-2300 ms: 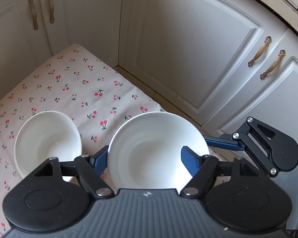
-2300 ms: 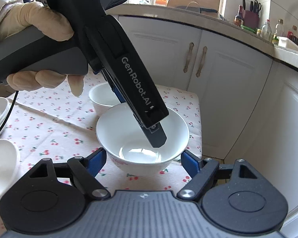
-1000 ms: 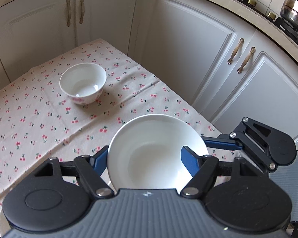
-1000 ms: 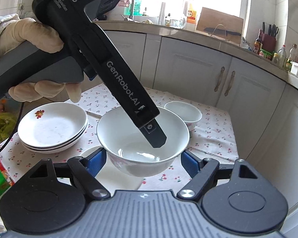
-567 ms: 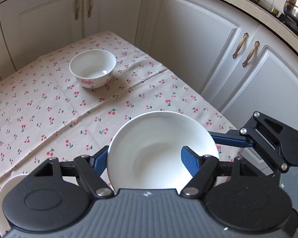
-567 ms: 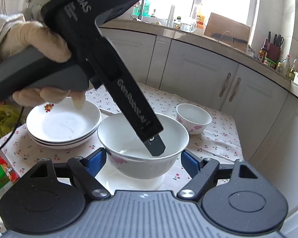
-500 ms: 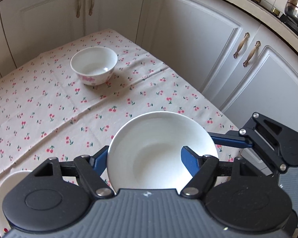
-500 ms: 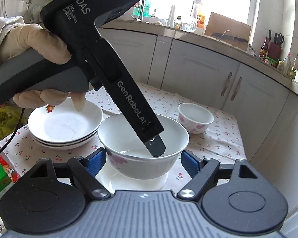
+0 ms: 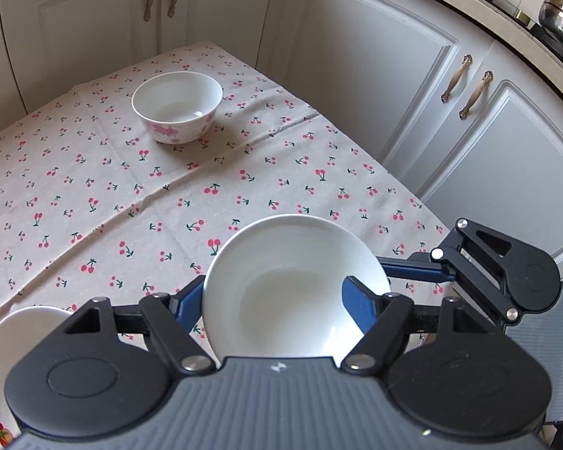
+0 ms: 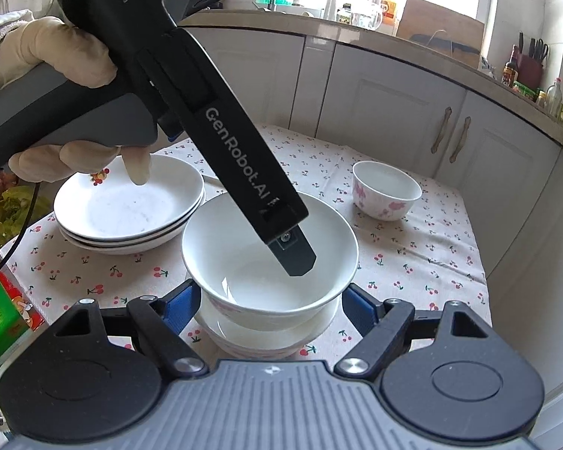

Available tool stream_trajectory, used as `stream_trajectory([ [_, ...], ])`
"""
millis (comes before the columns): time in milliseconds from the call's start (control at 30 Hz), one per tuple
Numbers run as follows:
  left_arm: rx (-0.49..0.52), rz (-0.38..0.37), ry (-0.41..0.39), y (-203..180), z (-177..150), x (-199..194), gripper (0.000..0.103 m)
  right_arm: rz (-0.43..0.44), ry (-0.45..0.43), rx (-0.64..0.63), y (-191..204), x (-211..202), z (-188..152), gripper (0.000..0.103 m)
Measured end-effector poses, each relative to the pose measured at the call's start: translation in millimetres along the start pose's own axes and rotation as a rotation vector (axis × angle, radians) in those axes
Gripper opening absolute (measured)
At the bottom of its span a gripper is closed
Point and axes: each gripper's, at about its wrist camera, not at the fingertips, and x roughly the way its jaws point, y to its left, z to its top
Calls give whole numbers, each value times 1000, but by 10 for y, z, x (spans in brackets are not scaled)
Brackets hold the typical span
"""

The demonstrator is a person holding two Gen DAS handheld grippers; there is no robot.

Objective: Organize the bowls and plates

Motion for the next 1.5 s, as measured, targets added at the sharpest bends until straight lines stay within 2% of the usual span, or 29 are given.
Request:
stream_trajectory([
  [567,-16,-10,24,36,-49,122,75,29,36,30,-24,81,-67,86],
  [1033,-8,-17,12,37,-68,115,76,37,39,45,-51,95,-70,86],
  [1100,-1,-14,12,42,-66,116,78,42,39,49,-54,99,-74,88],
  [1167,-6,-9,4,73,-68,116,78,32,36,38,-41,104,-83,98],
  [1233,-23,-10,-3,112,-69,102,78,19,18,16,-15,78,-94,102],
  [1500,-5,17,-32,115,-69,-7,81,46,-15,40,-40,-13,-63,102],
])
